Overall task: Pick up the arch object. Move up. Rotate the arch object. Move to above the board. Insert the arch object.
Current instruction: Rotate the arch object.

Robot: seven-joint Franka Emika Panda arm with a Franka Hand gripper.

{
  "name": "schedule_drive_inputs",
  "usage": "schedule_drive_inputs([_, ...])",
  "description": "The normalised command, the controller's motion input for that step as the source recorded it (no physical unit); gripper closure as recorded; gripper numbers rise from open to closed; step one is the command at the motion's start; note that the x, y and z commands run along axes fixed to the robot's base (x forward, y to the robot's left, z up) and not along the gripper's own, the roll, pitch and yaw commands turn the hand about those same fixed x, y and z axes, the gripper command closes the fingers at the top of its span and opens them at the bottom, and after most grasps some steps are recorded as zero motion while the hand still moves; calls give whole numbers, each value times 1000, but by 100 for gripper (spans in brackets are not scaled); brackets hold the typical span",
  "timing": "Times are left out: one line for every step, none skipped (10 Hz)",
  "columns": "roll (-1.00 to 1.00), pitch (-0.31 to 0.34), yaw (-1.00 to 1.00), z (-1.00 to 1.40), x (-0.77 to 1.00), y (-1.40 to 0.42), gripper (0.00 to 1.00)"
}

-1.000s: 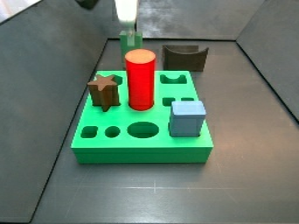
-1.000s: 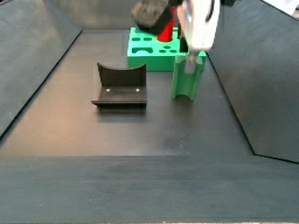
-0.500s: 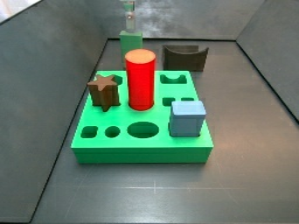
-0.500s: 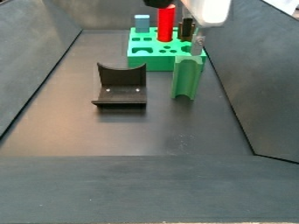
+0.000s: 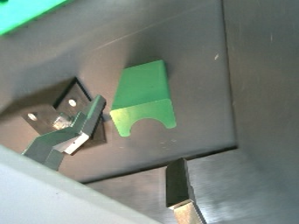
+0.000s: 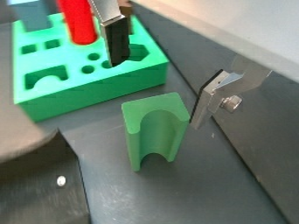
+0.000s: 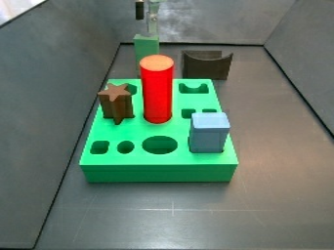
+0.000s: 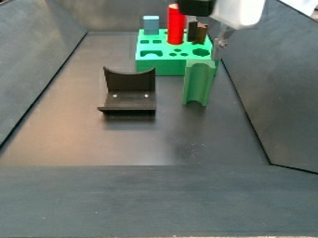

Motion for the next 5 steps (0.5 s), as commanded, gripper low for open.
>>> schedule_drive_inputs([2,5,1000,-30,30,9,0])
schedule_drive_inputs([2,5,1000,-29,30,8,0])
schedule_drive_inputs([2,5,1000,-29,31,7,0])
schedule_drive_inputs([3,5,1000,-28,31,6,0])
schedule_drive_inputs([3,6,1000,-28,31,6,0])
